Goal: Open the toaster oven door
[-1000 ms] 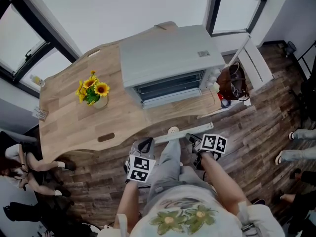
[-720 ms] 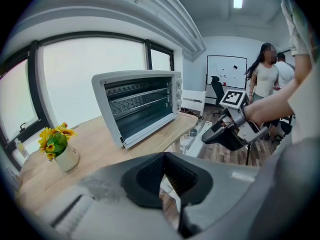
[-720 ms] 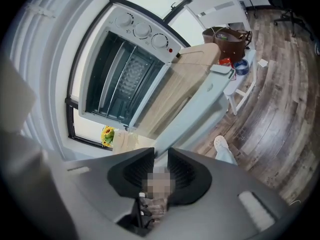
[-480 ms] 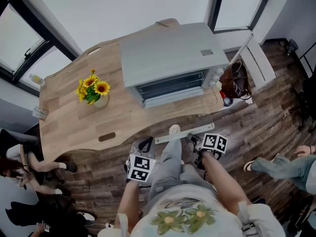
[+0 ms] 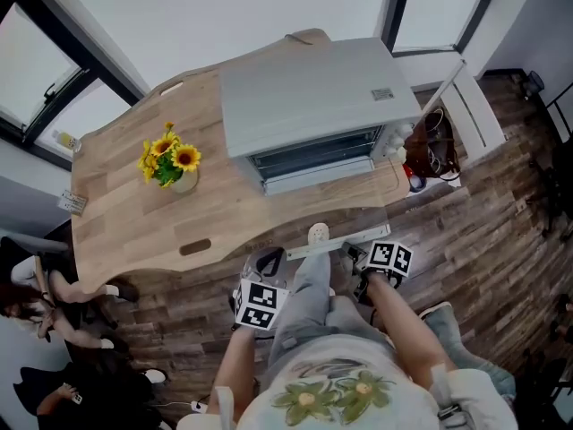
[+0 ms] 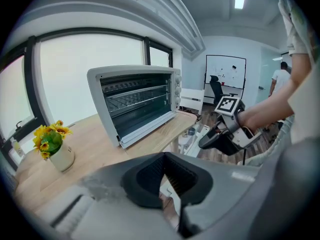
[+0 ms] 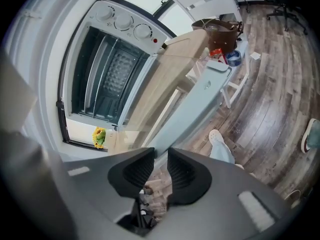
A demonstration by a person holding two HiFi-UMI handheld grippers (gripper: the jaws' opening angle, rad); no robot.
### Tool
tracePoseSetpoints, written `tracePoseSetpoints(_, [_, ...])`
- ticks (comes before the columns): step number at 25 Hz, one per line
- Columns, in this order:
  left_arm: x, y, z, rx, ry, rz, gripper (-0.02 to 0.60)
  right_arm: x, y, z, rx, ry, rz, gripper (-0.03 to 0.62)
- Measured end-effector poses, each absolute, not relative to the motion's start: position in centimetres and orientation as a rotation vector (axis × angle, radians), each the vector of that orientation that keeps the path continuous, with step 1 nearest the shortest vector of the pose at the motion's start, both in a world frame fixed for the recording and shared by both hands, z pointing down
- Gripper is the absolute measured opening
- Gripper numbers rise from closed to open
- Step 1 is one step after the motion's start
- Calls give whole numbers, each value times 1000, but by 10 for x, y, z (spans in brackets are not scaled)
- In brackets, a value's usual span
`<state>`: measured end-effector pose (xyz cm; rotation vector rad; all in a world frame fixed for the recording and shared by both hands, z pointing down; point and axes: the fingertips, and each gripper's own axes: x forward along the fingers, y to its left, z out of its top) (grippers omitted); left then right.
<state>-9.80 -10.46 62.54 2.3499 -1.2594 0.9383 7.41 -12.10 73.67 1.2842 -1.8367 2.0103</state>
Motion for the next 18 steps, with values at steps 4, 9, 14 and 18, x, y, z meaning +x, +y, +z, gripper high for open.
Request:
tracePoseSetpoints(4, [-99,-105,627,2343,-1254,945,3,74,-122,746,1286,-1814,2026,83])
tracePoseSetpoints(9, [-101,-107,627,2340,-1256,946,3,73,-122,754,1285,-1790,2039,83])
tracePoseSetpoints(14, [-102,-112,628,2339,-1255,945,3,73,-124,760,1282,-1774,2042,83])
tracePoseSetpoints(18, [-101,-114,628,2338,-1250,947,3,73,-125,762,1278,-1777,2037,86])
